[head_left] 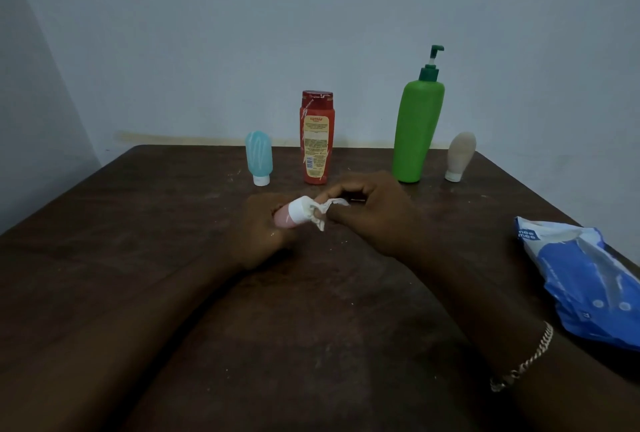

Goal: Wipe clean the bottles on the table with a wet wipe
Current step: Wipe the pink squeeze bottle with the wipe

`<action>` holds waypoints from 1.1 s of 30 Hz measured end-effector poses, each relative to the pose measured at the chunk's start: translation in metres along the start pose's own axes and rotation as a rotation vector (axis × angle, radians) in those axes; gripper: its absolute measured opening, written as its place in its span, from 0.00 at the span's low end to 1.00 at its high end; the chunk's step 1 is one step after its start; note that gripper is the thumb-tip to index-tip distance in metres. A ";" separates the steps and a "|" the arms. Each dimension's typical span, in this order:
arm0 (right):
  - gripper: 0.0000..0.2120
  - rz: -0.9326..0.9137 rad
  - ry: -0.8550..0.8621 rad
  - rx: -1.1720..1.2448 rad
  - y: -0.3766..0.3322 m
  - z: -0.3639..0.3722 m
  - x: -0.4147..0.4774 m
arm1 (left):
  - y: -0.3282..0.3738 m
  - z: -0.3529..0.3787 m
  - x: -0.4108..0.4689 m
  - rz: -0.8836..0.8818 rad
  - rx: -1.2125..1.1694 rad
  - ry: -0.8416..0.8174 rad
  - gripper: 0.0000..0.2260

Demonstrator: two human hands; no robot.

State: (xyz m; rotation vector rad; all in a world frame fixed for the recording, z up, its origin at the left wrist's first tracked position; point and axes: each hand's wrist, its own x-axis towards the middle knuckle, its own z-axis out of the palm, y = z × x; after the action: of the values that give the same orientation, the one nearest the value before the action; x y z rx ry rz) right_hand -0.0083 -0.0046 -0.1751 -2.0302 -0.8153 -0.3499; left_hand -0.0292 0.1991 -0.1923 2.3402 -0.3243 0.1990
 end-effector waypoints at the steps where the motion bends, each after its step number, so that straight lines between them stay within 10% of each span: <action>1: 0.08 -0.003 0.000 0.017 -0.002 0.001 -0.001 | 0.000 0.001 0.000 0.023 0.012 -0.001 0.12; 33: 0.08 0.029 0.055 0.214 0.011 -0.001 0.001 | 0.002 0.009 0.000 0.056 0.039 0.023 0.15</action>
State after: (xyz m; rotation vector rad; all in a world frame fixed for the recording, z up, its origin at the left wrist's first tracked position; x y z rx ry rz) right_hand 0.0003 -0.0094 -0.1809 -1.8240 -0.7556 -0.2878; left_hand -0.0295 0.1913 -0.1968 2.3668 -0.3783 0.2619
